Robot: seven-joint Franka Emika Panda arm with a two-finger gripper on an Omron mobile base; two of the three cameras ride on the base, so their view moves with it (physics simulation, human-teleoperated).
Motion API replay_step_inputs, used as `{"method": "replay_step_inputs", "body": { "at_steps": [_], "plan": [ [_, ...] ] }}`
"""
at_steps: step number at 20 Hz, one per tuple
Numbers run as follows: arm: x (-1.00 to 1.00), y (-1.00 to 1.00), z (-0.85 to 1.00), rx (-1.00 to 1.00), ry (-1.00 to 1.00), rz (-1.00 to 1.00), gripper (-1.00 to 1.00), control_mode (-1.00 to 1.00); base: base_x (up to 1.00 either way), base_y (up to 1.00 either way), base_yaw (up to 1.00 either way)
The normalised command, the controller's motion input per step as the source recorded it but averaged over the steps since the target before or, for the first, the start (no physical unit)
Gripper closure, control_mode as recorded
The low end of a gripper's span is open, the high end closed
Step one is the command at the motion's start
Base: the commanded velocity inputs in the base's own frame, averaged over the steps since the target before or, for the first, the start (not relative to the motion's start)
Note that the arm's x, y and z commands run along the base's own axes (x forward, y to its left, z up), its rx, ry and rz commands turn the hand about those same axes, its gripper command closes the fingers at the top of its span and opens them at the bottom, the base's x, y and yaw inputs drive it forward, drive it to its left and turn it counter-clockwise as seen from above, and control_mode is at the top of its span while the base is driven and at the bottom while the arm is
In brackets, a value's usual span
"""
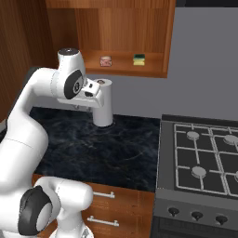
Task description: Locate and retrieve the bar soap and sponge from the cabinet. Place them next to the sink.
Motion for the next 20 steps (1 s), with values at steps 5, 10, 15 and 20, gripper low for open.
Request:
{"method": "replay_step_inputs", "body": {
  "at_steps": [5,10,15,20],
  "plan": [
    [-0.01,0.0,0.01,0.0,-0.01,0.0,-1.0,-1.0,0.0,0.0,0.0],
    [-0.07,-0.01,0.09,0.0,-0.06,0.0,-1.0,-1.0,0.0,0.0,0.0],
    [0.0,-0.09,0.23,0.0,-0.15,0.0,-1.0,-1.0,0.0,0.0,0.0],
    [-0.05,-0.19,0.19,-0.02,-0.21,0.01,-1.0,-1.0,0.0,0.0,0.0]
  ]
}}
